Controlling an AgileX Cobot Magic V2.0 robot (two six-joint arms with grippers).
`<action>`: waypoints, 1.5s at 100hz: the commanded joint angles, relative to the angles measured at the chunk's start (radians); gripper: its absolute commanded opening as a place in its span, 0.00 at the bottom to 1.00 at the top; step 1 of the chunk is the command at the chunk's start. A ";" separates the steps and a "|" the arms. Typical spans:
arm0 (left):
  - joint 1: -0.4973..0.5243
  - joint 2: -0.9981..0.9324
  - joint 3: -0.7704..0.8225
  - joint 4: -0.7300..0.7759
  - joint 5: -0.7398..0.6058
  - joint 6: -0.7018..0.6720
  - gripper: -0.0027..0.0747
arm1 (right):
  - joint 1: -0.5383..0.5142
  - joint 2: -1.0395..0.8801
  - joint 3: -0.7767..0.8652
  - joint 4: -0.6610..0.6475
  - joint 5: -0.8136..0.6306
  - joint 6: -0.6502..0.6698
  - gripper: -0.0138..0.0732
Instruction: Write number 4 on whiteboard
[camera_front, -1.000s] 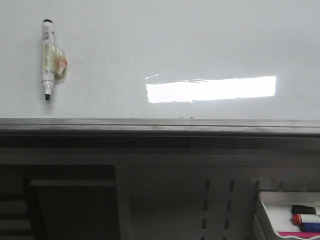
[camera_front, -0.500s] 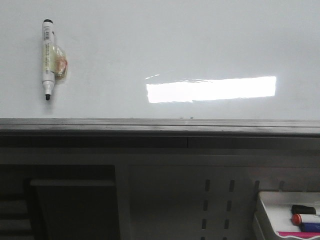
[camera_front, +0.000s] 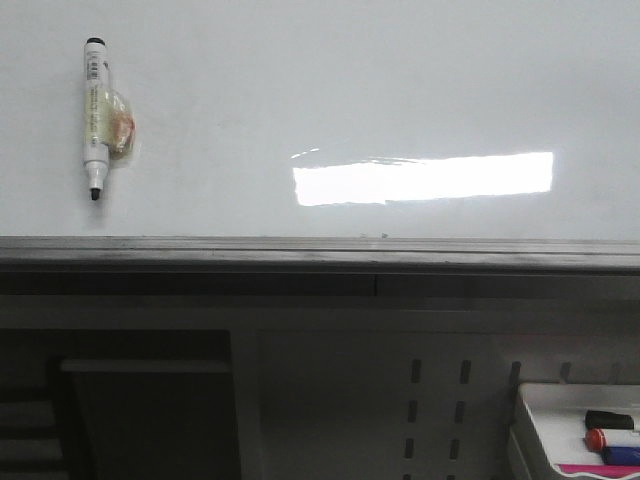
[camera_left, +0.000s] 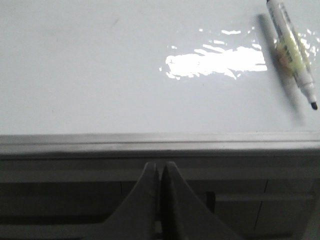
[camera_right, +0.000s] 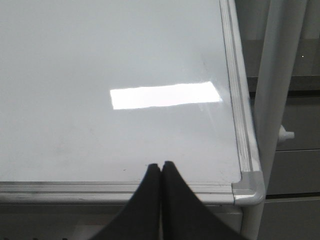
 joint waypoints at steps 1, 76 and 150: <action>0.002 -0.026 0.023 0.000 -0.125 -0.007 0.01 | -0.005 -0.015 0.019 0.031 -0.086 0.002 0.08; 0.002 0.248 -0.195 -0.031 -0.132 -0.014 0.09 | -0.005 0.303 -0.231 0.196 0.118 0.002 0.08; -0.371 0.845 -0.293 -0.103 -0.661 -0.017 0.52 | -0.005 0.303 -0.231 0.196 0.083 0.002 0.08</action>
